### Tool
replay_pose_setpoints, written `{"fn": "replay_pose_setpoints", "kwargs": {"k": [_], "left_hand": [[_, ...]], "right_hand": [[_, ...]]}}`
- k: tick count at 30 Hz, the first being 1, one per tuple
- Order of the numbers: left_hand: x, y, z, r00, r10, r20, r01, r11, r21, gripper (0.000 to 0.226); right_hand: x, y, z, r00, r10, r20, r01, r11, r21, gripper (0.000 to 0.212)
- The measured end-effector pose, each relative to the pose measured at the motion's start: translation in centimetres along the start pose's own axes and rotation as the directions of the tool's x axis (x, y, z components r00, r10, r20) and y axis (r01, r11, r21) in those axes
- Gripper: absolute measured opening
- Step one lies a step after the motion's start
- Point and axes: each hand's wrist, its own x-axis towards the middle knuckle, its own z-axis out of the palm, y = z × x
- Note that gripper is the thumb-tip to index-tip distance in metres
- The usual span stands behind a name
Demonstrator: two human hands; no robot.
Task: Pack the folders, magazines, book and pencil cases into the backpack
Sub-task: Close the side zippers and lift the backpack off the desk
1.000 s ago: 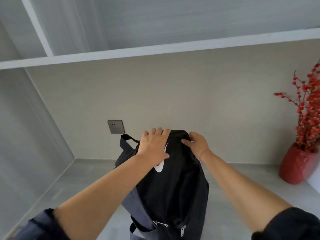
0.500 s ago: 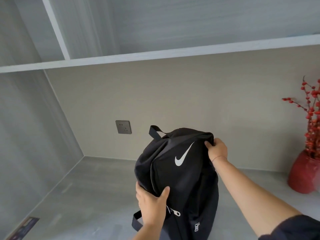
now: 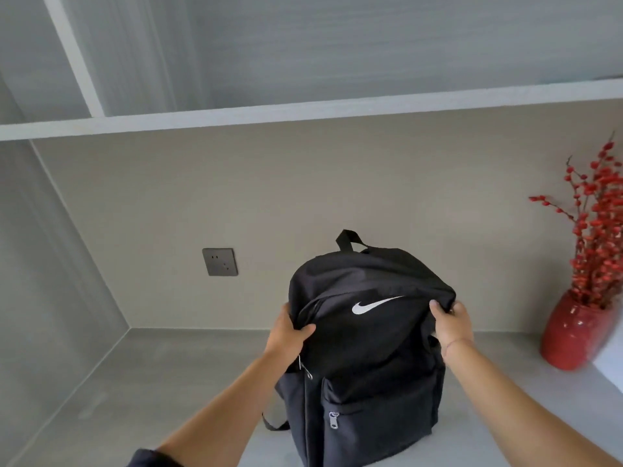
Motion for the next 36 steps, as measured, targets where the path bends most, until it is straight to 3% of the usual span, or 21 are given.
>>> {"fn": "replay_pose_setpoints", "kwargs": {"k": [2,4,6,8,11,13,18,21,24,26,31,36], "left_hand": [[2.5,0.1,-0.4,0.997,0.049,0.061,-0.052,0.998,0.039,0.049],[4.8,0.1,-0.4,0.987,0.093,0.134,-0.1,0.994,0.04,0.05],[6.5,0.1,0.0,0.972,0.129,0.196,-0.136,0.99,0.025,0.048],[7.4,0.1,0.7,0.979,0.145,0.146,-0.153,0.987,0.047,0.038],[8.5,-0.2,1.0,0.99,0.089,-0.113,-0.085,0.996,0.036,0.025],[9.8,-0.6,0.2,0.979,0.042,-0.199,-0.038,0.999,0.023,0.023],[13.1,0.0,-2.2,0.975,0.095,-0.199,-0.094,0.995,0.01,0.013],[14.8,0.7,-3.0,0.967,0.187,-0.174,-0.182,0.982,0.044,0.012],[16.6,0.5,-3.2,0.961,0.199,-0.193,-0.202,0.979,0.007,0.018],[16.8,0.1,-3.3,0.976,0.163,-0.143,-0.173,0.983,-0.06,0.029],[15.9,-2.4,-1.8,0.999,-0.02,0.046,0.029,0.977,-0.21,0.082],[15.1,-3.0,-0.4,0.998,-0.016,0.067,0.027,0.987,-0.158,0.072]], "right_hand": [[-0.7,0.8,-0.7,0.994,-0.011,0.111,0.004,0.998,0.064,0.028],[-1.5,1.8,-1.1,0.954,0.044,0.297,-0.089,0.986,0.14,0.036],[-1.5,2.8,-0.8,0.926,0.111,0.36,-0.143,0.988,0.063,0.044],[-1.1,3.3,0.7,0.958,0.142,0.248,-0.155,0.988,0.03,0.045],[-0.9,2.1,3.7,0.961,0.234,0.149,-0.252,0.961,0.111,0.044],[-0.2,1.2,5.6,0.965,0.236,0.118,-0.252,0.955,0.154,0.039],[1.8,-1.8,7.4,0.974,0.215,0.065,-0.224,0.956,0.191,0.015],[2.6,-2.4,7.8,0.98,0.189,0.066,-0.199,0.956,0.214,0.013],[3.2,-2.3,8.7,0.979,0.168,0.113,-0.191,0.952,0.24,0.016],[3.1,-2.5,9.2,0.971,0.156,0.182,-0.193,0.959,0.206,0.035],[2.5,-1.0,10.1,0.951,0.159,0.267,-0.156,0.987,-0.033,0.059],[2.7,-0.2,10.4,0.932,0.144,0.333,-0.109,0.986,-0.123,0.061]]}}
